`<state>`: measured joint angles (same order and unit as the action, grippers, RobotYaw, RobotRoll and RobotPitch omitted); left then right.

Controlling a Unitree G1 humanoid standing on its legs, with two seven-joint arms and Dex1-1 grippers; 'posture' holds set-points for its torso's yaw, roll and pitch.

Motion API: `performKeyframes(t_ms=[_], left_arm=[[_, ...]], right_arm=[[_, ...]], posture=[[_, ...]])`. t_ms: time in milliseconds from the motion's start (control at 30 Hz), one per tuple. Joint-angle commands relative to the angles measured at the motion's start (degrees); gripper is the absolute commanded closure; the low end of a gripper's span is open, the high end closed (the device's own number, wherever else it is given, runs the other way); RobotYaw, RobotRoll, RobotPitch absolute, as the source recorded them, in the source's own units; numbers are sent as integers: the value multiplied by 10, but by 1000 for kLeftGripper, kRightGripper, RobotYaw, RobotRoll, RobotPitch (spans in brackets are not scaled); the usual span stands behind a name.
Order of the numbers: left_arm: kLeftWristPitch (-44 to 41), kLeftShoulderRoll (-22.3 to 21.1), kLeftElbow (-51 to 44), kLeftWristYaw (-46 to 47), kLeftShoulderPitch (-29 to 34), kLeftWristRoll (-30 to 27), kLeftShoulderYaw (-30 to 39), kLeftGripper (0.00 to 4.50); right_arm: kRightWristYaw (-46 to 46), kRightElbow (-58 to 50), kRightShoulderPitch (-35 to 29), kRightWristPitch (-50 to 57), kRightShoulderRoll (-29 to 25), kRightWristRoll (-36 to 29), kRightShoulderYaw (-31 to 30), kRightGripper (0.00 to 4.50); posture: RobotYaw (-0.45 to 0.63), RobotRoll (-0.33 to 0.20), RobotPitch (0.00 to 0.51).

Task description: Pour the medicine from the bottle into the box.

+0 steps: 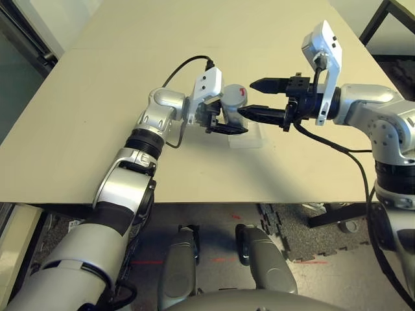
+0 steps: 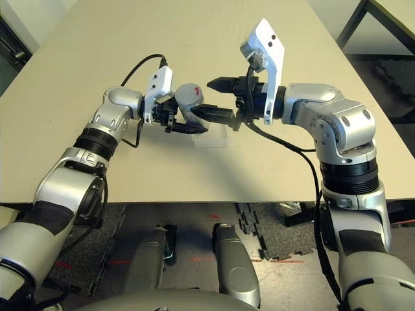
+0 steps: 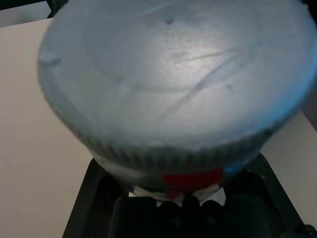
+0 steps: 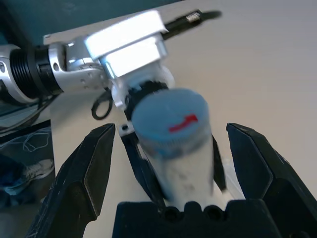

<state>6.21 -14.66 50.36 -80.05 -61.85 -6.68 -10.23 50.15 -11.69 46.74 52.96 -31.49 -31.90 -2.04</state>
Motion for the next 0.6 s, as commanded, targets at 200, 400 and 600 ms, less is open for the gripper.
performKeyframes(t_ms=[200, 400, 600], left_arm=[[-6, 5, 2, -2, 0, 6, -3, 1821], [-8, 7, -6, -4, 4, 5, -4, 1821], [-16, 7, -21, -7, 13, 3, -5, 1822]], right_arm=[[-16, 18, 26, -26, 14, 25, -35, 0], [-26, 43, 33, -44, 20, 43, -41, 0], [-24, 62, 24, -59, 12, 53, -35, 0]], posture=[[-70, 0, 177], [-66, 0, 176], [-64, 0, 175]])
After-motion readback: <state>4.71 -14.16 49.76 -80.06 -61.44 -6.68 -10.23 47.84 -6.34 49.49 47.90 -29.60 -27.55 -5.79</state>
